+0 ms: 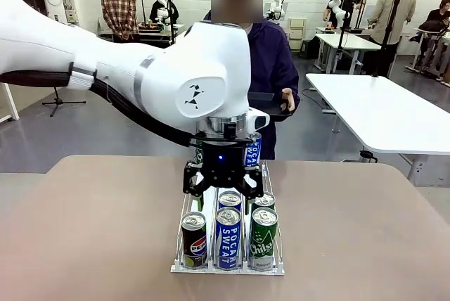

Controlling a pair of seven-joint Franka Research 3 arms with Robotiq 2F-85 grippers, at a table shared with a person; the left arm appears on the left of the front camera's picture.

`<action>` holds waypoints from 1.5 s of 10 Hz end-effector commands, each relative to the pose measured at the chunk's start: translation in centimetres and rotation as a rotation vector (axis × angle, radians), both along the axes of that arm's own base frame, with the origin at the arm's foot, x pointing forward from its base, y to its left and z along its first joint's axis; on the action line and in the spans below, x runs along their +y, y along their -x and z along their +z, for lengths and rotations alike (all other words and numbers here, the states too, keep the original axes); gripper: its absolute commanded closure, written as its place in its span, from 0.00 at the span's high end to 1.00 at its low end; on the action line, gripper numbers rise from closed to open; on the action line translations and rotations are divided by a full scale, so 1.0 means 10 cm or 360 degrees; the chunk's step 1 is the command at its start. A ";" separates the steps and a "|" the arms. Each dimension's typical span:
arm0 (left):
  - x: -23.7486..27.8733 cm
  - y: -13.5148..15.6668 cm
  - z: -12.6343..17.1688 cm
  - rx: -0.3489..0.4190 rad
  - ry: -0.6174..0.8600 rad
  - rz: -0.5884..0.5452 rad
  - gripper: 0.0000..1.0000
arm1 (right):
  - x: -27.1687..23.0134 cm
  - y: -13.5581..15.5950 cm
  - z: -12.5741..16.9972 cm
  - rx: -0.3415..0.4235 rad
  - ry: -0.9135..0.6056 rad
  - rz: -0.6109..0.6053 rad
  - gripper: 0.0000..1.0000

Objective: Retrieve and hand over the desired beverage to the person.
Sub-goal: Pick up another can of the same type that the person held from the Automatic Can Dispenser.

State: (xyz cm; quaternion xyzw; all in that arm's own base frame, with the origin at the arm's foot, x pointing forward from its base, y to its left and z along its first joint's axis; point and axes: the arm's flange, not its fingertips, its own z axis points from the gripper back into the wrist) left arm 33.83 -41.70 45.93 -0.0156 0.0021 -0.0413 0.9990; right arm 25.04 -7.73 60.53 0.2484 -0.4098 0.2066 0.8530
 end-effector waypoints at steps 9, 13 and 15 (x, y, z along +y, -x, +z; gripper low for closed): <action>-0.19 -0.06 -0.15 0.0017 -0.0101 -0.0015 1.00 | 0.01 -0.02 -0.01 -0.0002 -0.0033 0.0041 1.00; -0.14 -0.03 -0.03 -0.0036 -0.0047 0.0024 1.00 | 0.01 -0.02 -0.01 -0.0002 -0.0033 0.0041 1.00; -0.12 -0.05 -0.02 -0.0036 -0.0054 0.0030 1.00 | 0.01 -0.02 -0.01 -0.0002 -0.0033 0.0041 1.00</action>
